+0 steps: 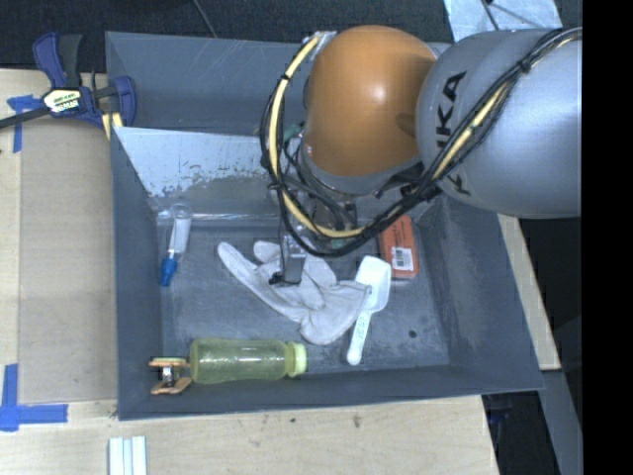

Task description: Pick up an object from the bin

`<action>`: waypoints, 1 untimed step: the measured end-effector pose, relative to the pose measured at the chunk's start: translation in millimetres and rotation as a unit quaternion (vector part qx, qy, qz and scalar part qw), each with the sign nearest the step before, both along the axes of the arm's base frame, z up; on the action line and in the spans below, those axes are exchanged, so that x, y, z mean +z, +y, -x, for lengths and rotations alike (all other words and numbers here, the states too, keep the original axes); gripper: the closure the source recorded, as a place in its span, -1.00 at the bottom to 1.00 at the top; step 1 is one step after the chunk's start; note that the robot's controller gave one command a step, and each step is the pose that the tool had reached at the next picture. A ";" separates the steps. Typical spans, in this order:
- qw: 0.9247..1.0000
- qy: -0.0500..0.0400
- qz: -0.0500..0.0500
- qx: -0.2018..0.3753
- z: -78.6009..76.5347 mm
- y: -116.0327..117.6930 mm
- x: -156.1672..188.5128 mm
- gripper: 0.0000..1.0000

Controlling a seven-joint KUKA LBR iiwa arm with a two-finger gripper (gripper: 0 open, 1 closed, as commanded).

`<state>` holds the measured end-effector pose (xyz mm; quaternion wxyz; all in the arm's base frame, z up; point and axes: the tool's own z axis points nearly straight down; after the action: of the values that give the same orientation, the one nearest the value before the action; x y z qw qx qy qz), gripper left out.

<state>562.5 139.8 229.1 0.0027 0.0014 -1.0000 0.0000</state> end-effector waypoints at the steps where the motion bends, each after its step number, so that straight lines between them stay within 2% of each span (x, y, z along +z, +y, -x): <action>1: 1.000 -0.002 0.000 -0.001 -0.6 -0.4 3.1 -1.00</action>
Offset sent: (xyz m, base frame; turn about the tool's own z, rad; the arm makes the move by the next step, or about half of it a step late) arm 0.0449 -0.0586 0.0768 -0.1499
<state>563.1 139.4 232.1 0.0004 0.0007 -1.0000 -0.0003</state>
